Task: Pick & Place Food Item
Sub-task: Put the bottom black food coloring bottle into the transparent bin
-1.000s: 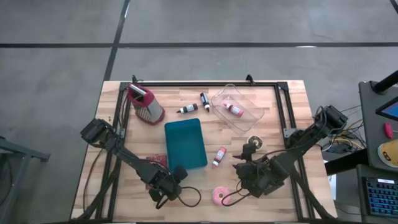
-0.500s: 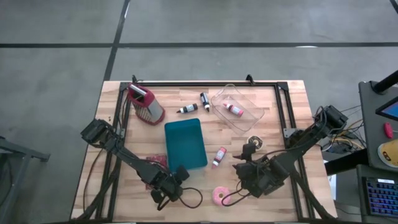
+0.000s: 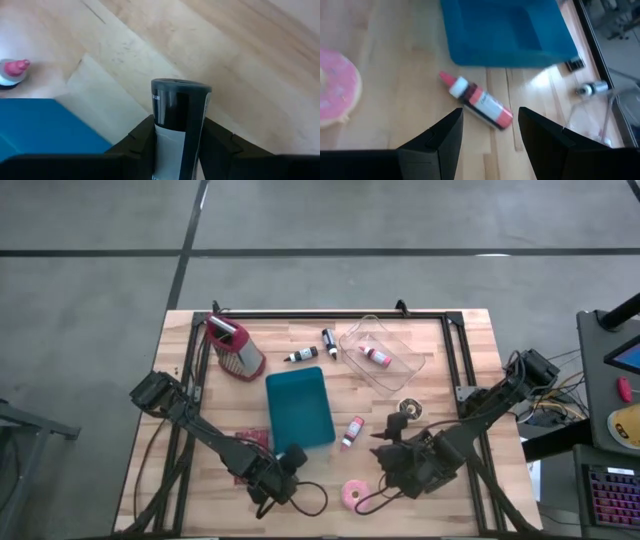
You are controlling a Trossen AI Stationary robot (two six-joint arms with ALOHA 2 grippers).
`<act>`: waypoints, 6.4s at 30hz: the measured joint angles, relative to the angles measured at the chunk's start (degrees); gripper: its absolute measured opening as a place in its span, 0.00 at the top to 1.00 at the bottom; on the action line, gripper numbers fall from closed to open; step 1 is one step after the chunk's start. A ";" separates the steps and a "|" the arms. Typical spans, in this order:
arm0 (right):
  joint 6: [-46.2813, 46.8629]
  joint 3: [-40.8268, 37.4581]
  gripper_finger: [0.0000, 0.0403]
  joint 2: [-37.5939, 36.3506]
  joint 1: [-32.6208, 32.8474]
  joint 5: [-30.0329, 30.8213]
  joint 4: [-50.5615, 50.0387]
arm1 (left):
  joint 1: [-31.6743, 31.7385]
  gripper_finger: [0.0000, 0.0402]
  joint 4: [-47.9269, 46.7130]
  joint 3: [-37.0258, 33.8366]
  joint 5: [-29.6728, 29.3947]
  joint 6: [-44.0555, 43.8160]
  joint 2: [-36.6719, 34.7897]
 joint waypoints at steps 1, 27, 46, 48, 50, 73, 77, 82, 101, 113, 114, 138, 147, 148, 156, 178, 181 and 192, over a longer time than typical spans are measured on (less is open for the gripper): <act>-1.08 0.00 0.53 0.00 0.05 0.01 1.76 | 0.00 0.71 -0.03 0.00 -0.49 0.27 0.00; -9.22 -4.50 0.53 0.42 0.09 -6.01 22.95 | -1.17 0.71 -3.14 0.17 2.17 -8.39 -0.09; -9.43 -8.65 0.53 0.37 -0.13 -5.36 31.74 | 0.01 0.71 -8.94 7.48 -3.80 -5.65 -0.13; -9.41 -10.00 0.53 0.35 -0.52 -5.30 33.81 | 0.97 0.71 -8.94 7.48 -4.45 -5.26 -0.13; -9.28 -10.95 0.53 0.35 -0.99 -5.25 34.75 | 1.86 0.71 -8.94 7.48 -5.00 -4.37 -0.13; -18.08 -9.93 0.31 0.88 -5.18 -5.49 39.36 | 8.47 0.71 -8.74 11.81 -9.25 1.54 -0.11; -20.42 -9.96 0.31 2.93 -5.73 -5.48 42.96 | 9.20 0.71 -8.48 12.85 -10.37 3.11 -0.11; -24.60 -9.92 0.31 6.22 -6.70 -3.46 48.83 | 10.73 0.71 -7.74 13.14 -11.60 4.67 -0.11; -30.48 -9.70 0.35 9.33 -7.68 2.39 54.71 | 16.28 0.71 -1.37 13.16 -13.17 12.05 -0.09; -32.43 -9.77 0.35 9.33 -10.31 2.54 54.67 | 17.34 0.71 1.53 13.16 -13.20 14.94 -0.09; -32.45 -9.77 0.35 9.33 -10.39 2.53 54.67 | 17.44 0.71 1.60 13.16 -13.35 15.07 -0.09; -33.48 -9.81 0.48 9.33 -11.18 5.62 56.39 | 17.99 0.71 4.42 13.14 -13.80 16.63 -0.07; -33.48 -9.81 0.56 9.33 -11.45 5.84 56.41 | 17.99 0.71 5.05 13.11 -13.79 16.63 -0.07; -33.48 -9.81 0.56 9.33 -11.47 5.84 56.41 | 17.99 0.71 5.09 13.11 -13.80 16.64 -0.07; -33.48 -9.81 0.57 9.33 -11.49 6.66 56.46 | 18.05 0.71 5.73 13.09 -13.81 16.86 -0.07; -34.23 -9.84 0.67 9.34 -11.49 6.86 56.98 | 18.23 0.71 6.34 13.07 -13.83 17.91 -0.07; -34.30 -9.84 0.68 9.35 -11.49 6.90 57.05 | 18.23 0.71 6.36 13.07 -13.83 17.92 -0.07; -34.72 -9.84 0.68 9.40 -11.49 7.96 57.09 | 18.32 0.71 6.56 13.07 -14.49 19.02 -0.07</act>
